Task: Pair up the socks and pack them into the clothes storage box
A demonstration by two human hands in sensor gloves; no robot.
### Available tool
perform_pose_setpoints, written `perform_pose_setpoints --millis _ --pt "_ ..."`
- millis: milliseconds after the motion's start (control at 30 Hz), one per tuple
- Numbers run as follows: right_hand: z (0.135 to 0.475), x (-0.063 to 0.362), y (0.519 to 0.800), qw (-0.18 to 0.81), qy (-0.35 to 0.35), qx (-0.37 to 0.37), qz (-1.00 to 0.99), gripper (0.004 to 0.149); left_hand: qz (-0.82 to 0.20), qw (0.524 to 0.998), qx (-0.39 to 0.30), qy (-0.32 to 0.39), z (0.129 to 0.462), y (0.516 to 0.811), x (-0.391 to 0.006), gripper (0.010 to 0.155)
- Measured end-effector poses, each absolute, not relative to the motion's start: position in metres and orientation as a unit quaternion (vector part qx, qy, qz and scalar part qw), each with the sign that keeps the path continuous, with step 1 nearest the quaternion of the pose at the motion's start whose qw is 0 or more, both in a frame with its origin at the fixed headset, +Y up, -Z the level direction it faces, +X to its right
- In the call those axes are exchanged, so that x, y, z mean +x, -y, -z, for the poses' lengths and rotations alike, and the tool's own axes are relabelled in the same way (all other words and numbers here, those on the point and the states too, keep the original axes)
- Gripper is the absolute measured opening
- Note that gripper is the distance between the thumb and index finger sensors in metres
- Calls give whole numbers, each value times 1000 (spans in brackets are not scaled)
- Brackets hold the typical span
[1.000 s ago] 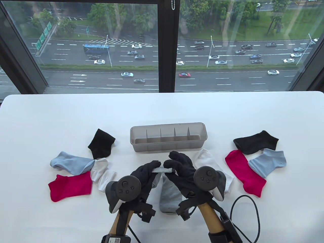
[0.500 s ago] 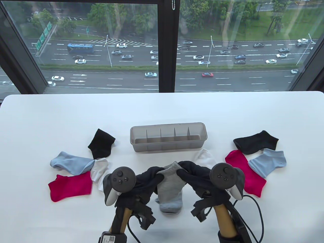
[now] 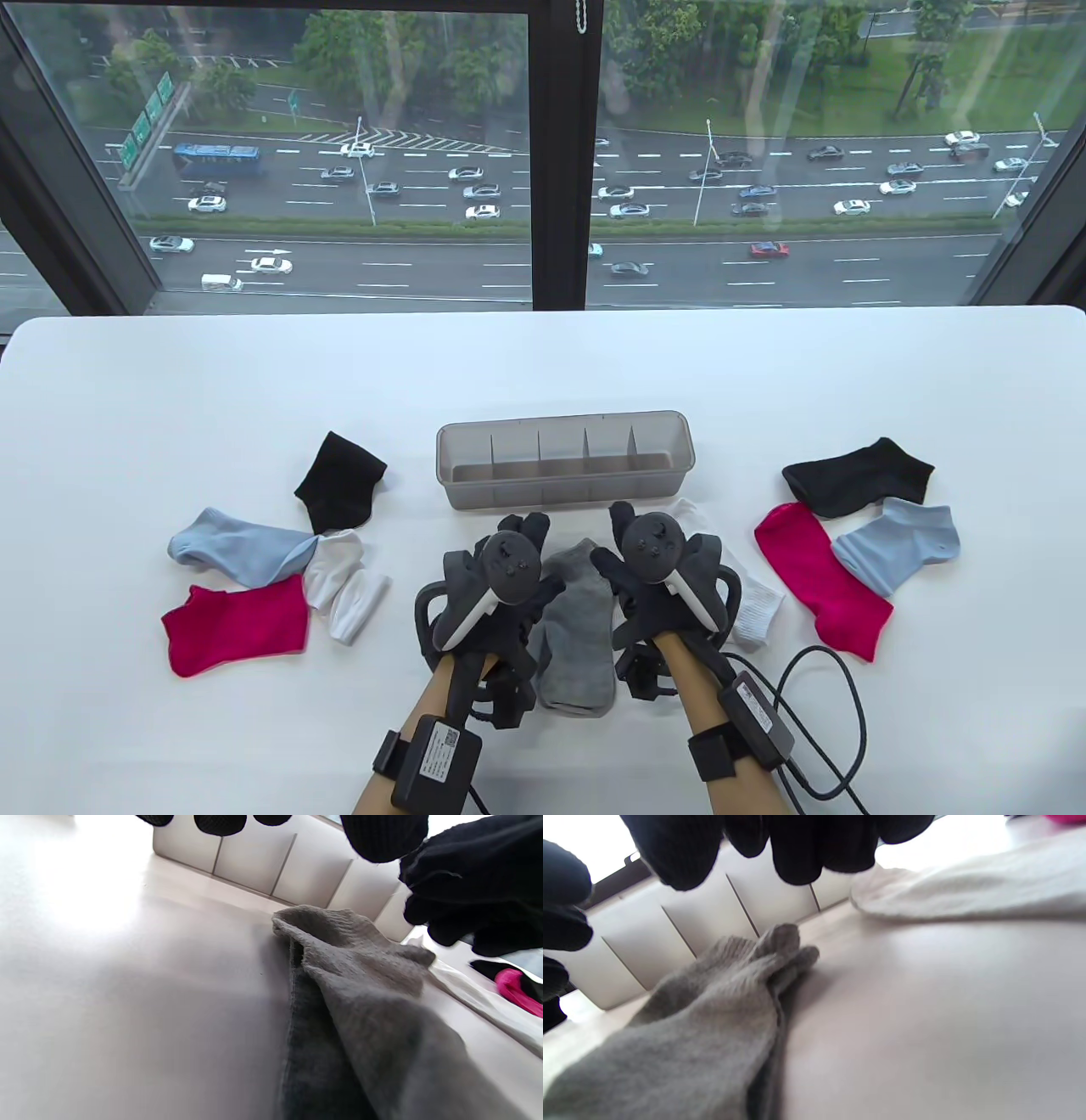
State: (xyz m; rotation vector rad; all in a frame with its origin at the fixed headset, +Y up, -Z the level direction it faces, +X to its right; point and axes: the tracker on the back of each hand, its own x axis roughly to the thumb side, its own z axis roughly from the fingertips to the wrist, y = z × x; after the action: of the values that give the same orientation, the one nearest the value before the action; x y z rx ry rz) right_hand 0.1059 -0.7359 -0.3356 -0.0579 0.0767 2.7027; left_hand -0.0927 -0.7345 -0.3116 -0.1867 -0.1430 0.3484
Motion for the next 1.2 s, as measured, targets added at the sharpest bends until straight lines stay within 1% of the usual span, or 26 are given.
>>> perform_pose_setpoints --millis 33,67,100,133,167,233,267,300,400,433,467,500,533,567,600,667,700,767,800,833,900,1000,1067,1133,1167,1200 --pt "332 107 730 224 -12 -22 -974 68 -177 969 -118 127 306 735 -91 62" --pt "327 108 724 229 -6 -13 -973 66 -187 954 -159 171 301 736 -89 56" --pt "323 109 721 228 -9 -1 -974 65 -188 945 -191 189 296 739 -88 54" --pt "317 108 716 223 -19 18 -975 63 -177 933 -242 200 289 743 -87 55" --pt "311 106 714 217 -39 48 -974 61 -153 927 -275 203 284 749 -86 55" --pt "303 101 716 204 -81 99 -971 58 -122 927 -287 206 281 754 -89 59" --pt "300 99 718 197 -110 113 -967 57 -132 927 -285 207 280 755 -92 62" --pt "295 96 722 194 -155 126 -960 58 -156 920 -298 204 279 756 -96 66" --pt "291 88 730 191 -231 154 -942 55 -184 911 -330 165 281 761 -108 69" --pt "291 86 733 184 -261 168 -933 55 -183 913 -328 157 282 762 -112 69" --pt "291 84 735 179 -281 178 -926 57 -181 915 -326 155 283 762 -115 70" --pt "291 81 741 170 -316 191 -914 58 -180 915 -329 150 285 763 -118 71" --pt "291 78 748 158 -345 197 -904 61 -178 911 -342 147 286 764 -119 74" --pt "291 75 754 149 -355 194 -903 64 -177 905 -357 148 288 765 -120 76" --pt "291 70 764 119 -363 183 -906 66 -176 899 -372 147 289 766 -120 77" --pt "292 66 771 82 -355 183 -913 69 -165 902 -373 142 289 765 -118 74" --pt "293 65 772 76 -330 183 -923 68 -153 906 -369 142 289 765 -116 73" --pt "295 63 772 97 -284 174 -938 58 -130 912 -362 140 289 764 -113 73" --pt "297 63 772 108 -258 167 -945 48 -122 914 -361 139 289 764 -112 73" --pt "298 63 772 117 -243 163 -949 46 -115 915 -362 137 288 765 -111 73" --pt "300 63 772 125 -272 160 -941 45 -92 920 -359 132 287 766 -108 72" --pt "304 67 774 188 -292 170 -922 43 -32 939 -318 128 285 767 -100 68" --pt "305 69 775 218 -313 171 -909 43 -10 951 -282 123 284 765 -95 60" --pt "306 70 775 227 -312 182 -904 43 -15 965 -238 113 285 760 -92 43" --pt "305 72 774 232 -308 179 -905 42 -29 967 -229 106 286 759 -92 41" --pt "305 74 775 238 -304 181 -905 46 -41 966 -234 98 287 759 -94 40"
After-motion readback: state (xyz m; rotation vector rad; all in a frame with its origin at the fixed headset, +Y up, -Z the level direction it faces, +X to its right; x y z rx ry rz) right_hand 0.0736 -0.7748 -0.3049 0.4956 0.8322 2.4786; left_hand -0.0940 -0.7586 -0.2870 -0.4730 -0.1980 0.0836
